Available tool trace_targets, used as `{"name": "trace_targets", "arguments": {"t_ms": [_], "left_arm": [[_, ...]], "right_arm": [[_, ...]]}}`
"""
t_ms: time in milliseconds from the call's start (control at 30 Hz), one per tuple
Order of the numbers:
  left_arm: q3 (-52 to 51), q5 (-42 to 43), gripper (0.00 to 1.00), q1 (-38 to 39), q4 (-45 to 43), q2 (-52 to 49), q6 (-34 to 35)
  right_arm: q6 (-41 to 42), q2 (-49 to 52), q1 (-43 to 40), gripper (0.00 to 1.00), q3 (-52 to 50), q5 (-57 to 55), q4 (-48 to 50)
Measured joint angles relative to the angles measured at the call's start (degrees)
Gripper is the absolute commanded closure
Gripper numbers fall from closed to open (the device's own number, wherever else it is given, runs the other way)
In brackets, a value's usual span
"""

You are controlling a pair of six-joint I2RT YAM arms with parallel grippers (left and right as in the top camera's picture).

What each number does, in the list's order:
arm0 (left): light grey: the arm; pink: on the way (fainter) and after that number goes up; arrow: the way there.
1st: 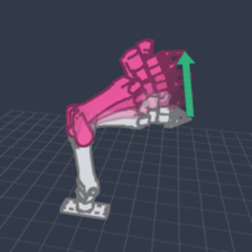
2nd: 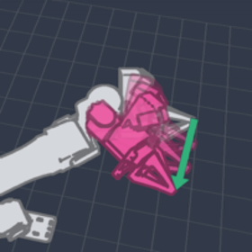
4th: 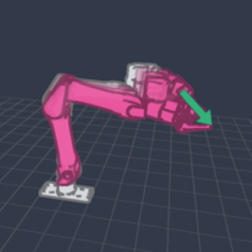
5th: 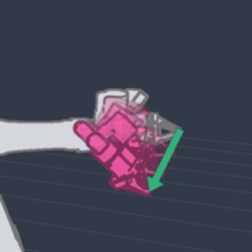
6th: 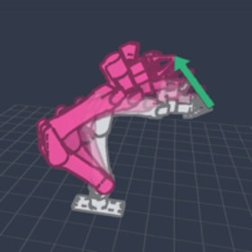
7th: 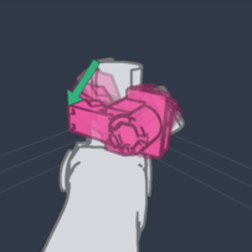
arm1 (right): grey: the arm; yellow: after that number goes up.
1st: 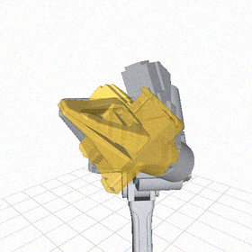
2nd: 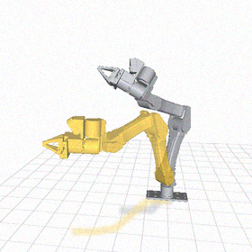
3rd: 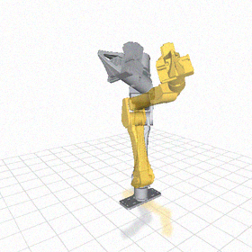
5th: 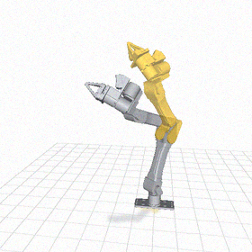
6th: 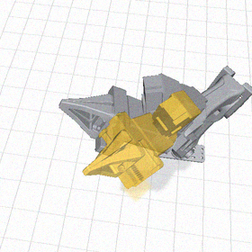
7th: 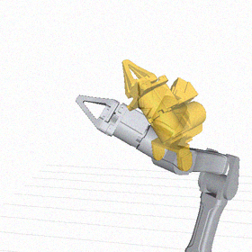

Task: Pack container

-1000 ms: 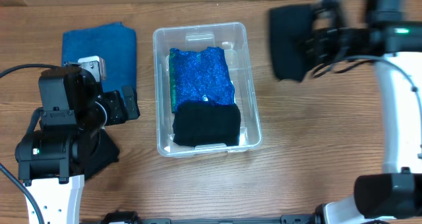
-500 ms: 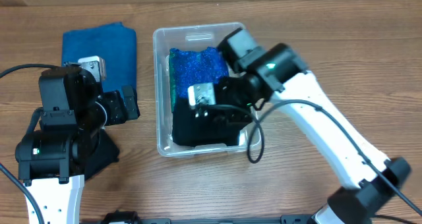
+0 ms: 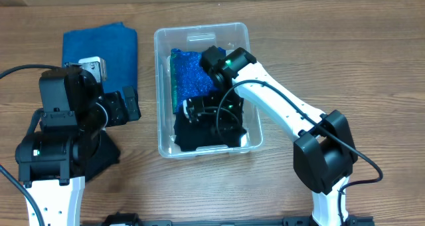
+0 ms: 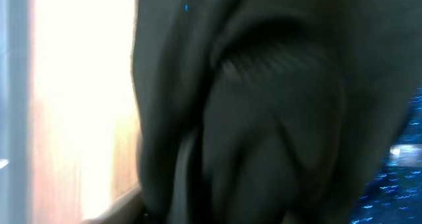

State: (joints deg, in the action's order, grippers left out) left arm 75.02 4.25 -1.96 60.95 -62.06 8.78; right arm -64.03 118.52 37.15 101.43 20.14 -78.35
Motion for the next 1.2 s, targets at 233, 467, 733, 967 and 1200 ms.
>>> {"name": "trace_targets", "arguments": {"t_ms": [233, 467, 733, 967, 1200], "left_arm": [[0.0, 0.0, 0.0, 0.0, 0.2, 0.0, 0.0], [0.0, 0.0, 0.0, 0.0, 0.4, 0.0, 0.0], [0.0, -3.4, 0.0, -0.1, 2.4, 0.0, 0.0], [0.0, -4.5, 0.0, -13.7, 5.9, -0.7, 2.5], [-1.7, 1.2, 0.0, -36.8, 5.6, -7.5, 4.2]], "right_arm": [[18.4, -1.0, -0.1, 0.0, 4.7, -10.8, 8.1], [39.6, -15.3, -6.2, 0.0, 11.9, -25.1, 13.8], [55.5, -27.6, -24.9, 0.0, 13.9, -25.1, 2.4], [67.4, -24.3, -42.7, 0.0, 12.9, -23.0, -1.5], [70.6, -24.2, -51.4, 0.0, 12.6, -17.0, -1.5]]}}
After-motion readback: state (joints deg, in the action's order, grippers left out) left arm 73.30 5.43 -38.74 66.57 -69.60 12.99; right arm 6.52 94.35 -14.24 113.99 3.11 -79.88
